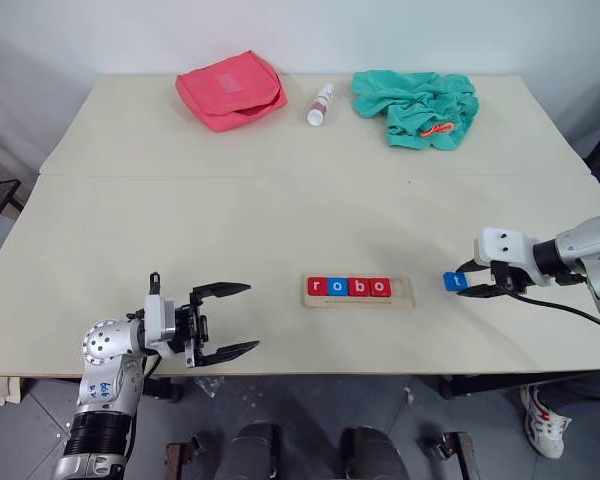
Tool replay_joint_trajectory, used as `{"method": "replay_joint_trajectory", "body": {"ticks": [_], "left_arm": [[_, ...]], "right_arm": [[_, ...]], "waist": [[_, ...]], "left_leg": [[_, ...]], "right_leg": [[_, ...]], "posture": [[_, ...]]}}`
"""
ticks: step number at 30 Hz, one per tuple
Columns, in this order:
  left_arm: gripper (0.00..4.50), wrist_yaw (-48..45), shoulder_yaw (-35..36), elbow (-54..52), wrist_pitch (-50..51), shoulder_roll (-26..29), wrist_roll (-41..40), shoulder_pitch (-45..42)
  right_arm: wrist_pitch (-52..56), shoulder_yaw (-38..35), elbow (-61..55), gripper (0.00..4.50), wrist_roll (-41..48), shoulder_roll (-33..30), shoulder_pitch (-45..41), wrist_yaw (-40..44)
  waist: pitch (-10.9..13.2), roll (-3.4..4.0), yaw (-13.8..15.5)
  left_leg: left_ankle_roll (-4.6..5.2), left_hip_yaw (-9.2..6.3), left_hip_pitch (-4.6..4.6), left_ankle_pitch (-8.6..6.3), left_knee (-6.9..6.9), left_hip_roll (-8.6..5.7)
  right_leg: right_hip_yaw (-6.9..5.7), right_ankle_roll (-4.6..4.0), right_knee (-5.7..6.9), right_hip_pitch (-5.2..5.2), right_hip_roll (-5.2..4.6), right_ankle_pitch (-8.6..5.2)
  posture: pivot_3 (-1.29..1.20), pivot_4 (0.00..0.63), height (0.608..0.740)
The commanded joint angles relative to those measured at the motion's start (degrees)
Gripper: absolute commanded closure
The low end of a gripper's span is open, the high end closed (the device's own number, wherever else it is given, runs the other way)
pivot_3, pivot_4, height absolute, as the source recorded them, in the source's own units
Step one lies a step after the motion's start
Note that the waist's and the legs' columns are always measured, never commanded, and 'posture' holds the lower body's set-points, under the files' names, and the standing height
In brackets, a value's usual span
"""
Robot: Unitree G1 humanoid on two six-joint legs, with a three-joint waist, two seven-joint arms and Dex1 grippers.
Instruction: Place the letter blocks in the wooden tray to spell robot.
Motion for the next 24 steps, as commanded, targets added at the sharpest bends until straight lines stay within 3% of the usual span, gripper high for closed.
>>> {"method": "replay_joint_trajectory", "body": {"ticks": [1,13,24], "left_arm": [[0.00,0.12,-0.34,-0.66,-0.75,-0.44,-0.84,-0.66],[0.00,-1.34,-1.78,4.12,-2.02,-2.01,-0.44,-4.77],[0.00,-1.02,-1.09,3.38,-2.10,-1.29,-0.65,-3.86]], "right_arm": [[1.67,-1.99,-2.68,3.03,0.45,-0.60,1.17,-0.93],[31.28,-6.12,-34.68,3.03,10.60,-0.40,5.97,-0.34],[32.60,-1.09,-36.71,3.03,8.71,2.10,5.71,-2.37]], "waist": [[0.00,0.00,0.01],[0.03,0.05,0.46],[0.03,0.05,0.25]], "left_leg": [[0.00,0.00,0.00,0.00,0.00,0.00],[0.00,-0.05,-0.05,-0.01,0.00,-0.04],[0.00,-0.06,-0.06,-0.01,0.00,-0.05]], "right_leg": [[0.00,0.00,0.00,0.00,0.00,0.00],[0.02,0.00,0.02,-0.05,-0.02,0.00],[0.02,0.00,0.02,-0.06,-0.02,0.00]], "posture": [[0.00,0.150,0.740],[0.00,0.150,0.740],[0.00,0.150,0.740]]}}
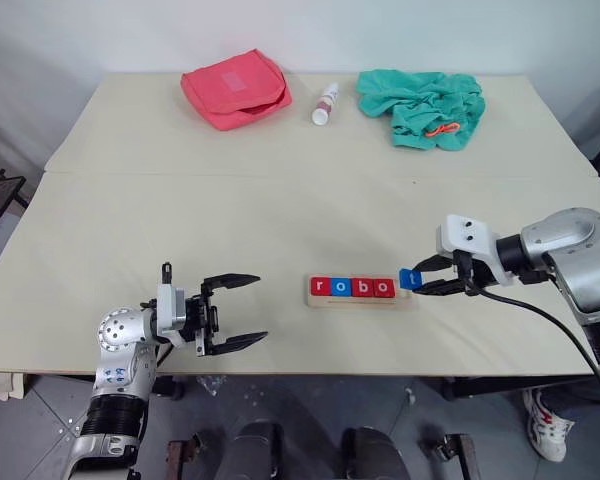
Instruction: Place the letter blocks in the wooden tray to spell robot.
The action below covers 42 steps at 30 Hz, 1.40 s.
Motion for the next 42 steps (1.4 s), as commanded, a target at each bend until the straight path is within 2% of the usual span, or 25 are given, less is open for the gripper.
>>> {"method": "replay_joint_trajectory", "body": {"ticks": [1,6,23,31,32,38,41,42], "left_arm": [[0.00,0.37,0.68,-1.88,-0.67,0.51,-0.67,1.11],[0.00,1.21,1.02,-3.16,-0.75,0.76,-0.67,2.66],[0.00,2.87,0.43,-3.58,-1.33,0.20,-0.23,3.05],[0.00,3.05,0.32,-3.44,-1.53,0.20,-0.16,2.87],[0.00,3.02,0.30,-3.41,-1.56,0.20,-0.16,2.86],[0.00,2.87,0.07,-2.77,-1.83,-0.01,-0.12,2.26],[0.00,2.73,0.00,-2.63,-1.90,-0.03,-0.21,2.20],[0.00,2.64,-0.03,-2.56,-1.90,-0.02,-0.23,2.16]], "right_arm": [[-0.95,0.59,0.30,3.03,-0.80,0.56,-1.10,-0.51],[-5.22,2.68,4.08,3.03,-3.58,0.12,-1.87,0.03],[-6.85,5.70,6.04,3.03,-5.51,2.78,-4.44,2.28],[-5.92,5.13,5.57,0.17,-5.59,3.64,-4.59,1.84],[-5.81,5.04,5.46,0.05,-5.54,3.62,-4.56,1.79],[-3.67,1.59,2.62,0.05,-3.10,2.84,-3.10,0.03],[-2.32,-2.36,0.53,0.05,-0.45,1.67,-0.21,-1.27],[-2.41,-3.66,-0.02,0.22,0.34,1.16,0.91,-1.38]], "waist": [[0.00,0.00,-0.06],[0.00,0.00,-0.14],[0.00,0.00,-0.16],[0.00,0.00,-0.13],[0.00,0.00,-0.14],[0.00,0.00,-0.10],[0.00,0.00,0.08],[0.00,0.00,0.14]], "left_leg": [[0.00,0.00,0.00,0.00,0.00,0.00],[0.00,0.00,0.00,0.00,-0.01,0.00],[0.00,0.00,0.00,0.00,-0.01,0.00],[0.00,-0.01,0.00,0.00,-0.01,0.00],[0.00,-0.01,0.00,0.00,-0.01,0.00],[0.00,-0.01,0.00,0.00,-0.01,0.00],[0.00,-0.02,0.00,0.00,-0.01,0.00],[0.00,-0.04,0.00,0.00,-0.01,-0.01]], "right_leg": [[0.00,0.00,0.00,0.00,0.00,0.00],[0.00,0.00,0.00,0.00,0.00,0.00],[0.00,0.00,0.00,-0.01,0.00,0.00],[-0.01,0.00,0.00,0.00,0.00,0.00],[-0.01,0.00,0.00,-0.01,0.00,0.00],[0.00,0.00,0.00,-0.01,0.00,0.00],[-0.01,0.00,0.00,0.01,0.00,0.00],[-0.02,0.00,0.00,0.01,0.00,0.00]], "posture": [[0.00,0.150,0.740],[0.00,0.150,0.740],[0.00,0.150,0.740],[0.00,0.150,0.740],[0.00,0.150,0.740],[0.00,0.150,0.740],[0.00,0.150,0.740],[0.00,0.150,0.740]]}}
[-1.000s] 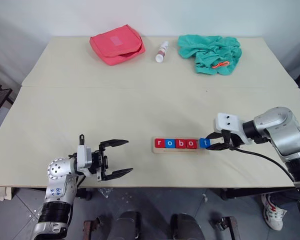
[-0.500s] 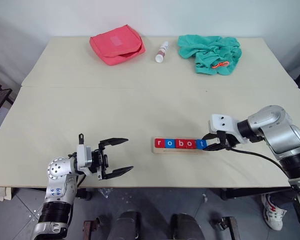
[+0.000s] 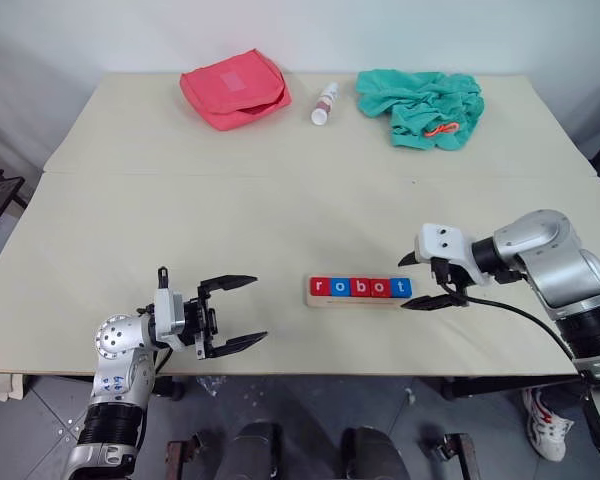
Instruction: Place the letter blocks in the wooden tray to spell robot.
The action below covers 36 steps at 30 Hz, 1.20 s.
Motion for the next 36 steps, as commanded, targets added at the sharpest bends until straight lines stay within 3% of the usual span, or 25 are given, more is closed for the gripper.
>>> {"method": "replay_joint_trajectory", "body": {"ticks": [1,7,13,29,36], "left_arm": [[0.00,-0.27,0.04,-0.34,-0.79,0.02,-0.35,-0.16],[0.00,-1.08,-0.16,0.83,-0.86,-0.17,-0.41,-1.16],[0.00,-1.88,0.00,2.06,-0.81,-0.11,-0.47,-2.44],[0.00,-1.14,0.64,1.01,-0.73,0.54,-0.29,-1.36],[0.00,-1.03,0.66,1.41,-0.92,0.51,-0.23,-1.62]], "right_arm": [[0.84,-5.50,-2.91,0.43,3.17,-2.99,3.28,-0.67],[0.37,-7.23,-1.72,2.41,2.54,-5.06,6.88,-3.09],[0.61,-6.21,-0.86,4.48,2.30,-2.85,6.72,-5.40],[2.49,-4.18,-1.27,4.48,3.19,1.82,5.45,-7.02],[2.47,-5.94,-2.62,4.48,3.62,-0.25,6.26,-6.92]], "waist": [[0.00,0.00,0.12],[0.00,0.00,-0.13],[0.00,0.00,-0.21],[0.00,0.00,-0.16],[0.00,0.00,-0.14]], "left_leg": [[0.00,0.00,0.00,0.00,0.00,-0.01],[0.00,0.06,0.00,0.00,-0.01,0.01],[0.00,0.07,0.01,0.00,-0.02,0.02],[0.00,0.04,0.01,0.00,-0.02,0.01],[0.00,0.04,0.00,0.00,-0.02,0.01]], "right_leg": [[0.00,0.00,0.00,0.01,0.00,0.00],[0.02,0.00,0.00,-0.01,0.00,0.00],[0.02,0.00,0.00,-0.01,0.01,0.00],[0.01,0.00,0.00,-0.01,0.01,0.00],[0.01,0.00,0.00,-0.01,0.01,0.00]], "posture": [[0.00,0.150,0.740],[0.00,0.150,0.740],[0.00,0.150,0.740],[0.00,0.150,0.740],[0.00,0.150,0.740]]}}
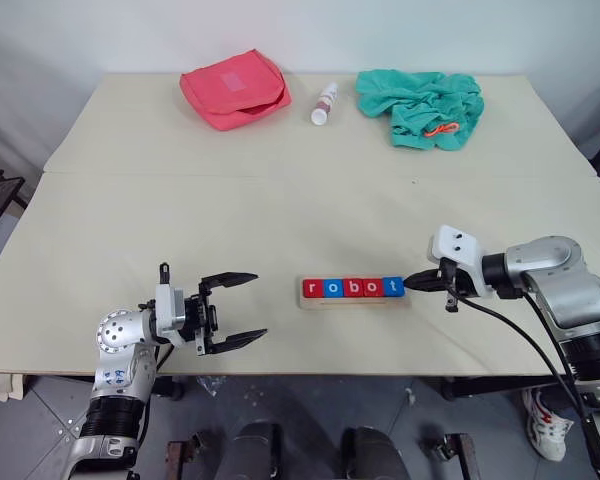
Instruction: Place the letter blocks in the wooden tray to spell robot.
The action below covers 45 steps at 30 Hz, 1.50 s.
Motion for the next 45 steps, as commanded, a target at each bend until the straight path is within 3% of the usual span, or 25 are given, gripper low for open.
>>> {"method": "replay_joint_trajectory", "body": {"ticks": [1,21,34,45], "left_arm": [[0.00,0.18,0.58,-0.76,-0.89,0.42,-0.24,0.26],[0.00,0.52,0.42,-0.73,-0.98,0.17,0.00,0.04],[0.00,0.60,0.17,-1.30,-1.14,-0.08,-0.15,0.81],[0.00,0.64,0.03,-1.30,-0.97,0.03,-0.14,0.44]], "right_arm": [[0.60,-2.09,-3.08,4.48,1.19,-2.06,-0.17,0.21],[2.12,0.50,-4.51,4.48,2.15,1.11,0.98,-1.76],[4.57,-4.48,-8.46,4.48,5.23,-3.65,3.95,-2.34],[4.52,-3.28,-8.17,4.48,5.53,-1.31,4.58,-4.06]], "waist": [[0.00,0.00,0.02],[0.00,0.00,0.09],[0.00,-0.01,0.08],[0.00,-0.01,0.09]], "left_leg": [[0.00,0.00,0.00,0.00,0.00,0.00],[0.00,-0.02,0.00,0.00,0.01,-0.01],[0.00,-0.02,0.00,0.00,0.00,0.00],[0.00,0.00,0.00,0.00,0.00,0.00]], "right_leg": [[0.00,0.00,0.00,0.00,0.00,0.00],[0.00,0.00,0.00,0.02,0.00,0.00],[-0.01,0.00,0.00,0.02,0.00,0.00],[0.01,0.00,0.00,0.01,0.00,0.00]], "posture": [[0.00,0.150,0.740],[0.00,0.150,0.740],[0.00,0.150,0.740],[0.00,0.150,0.740]]}}
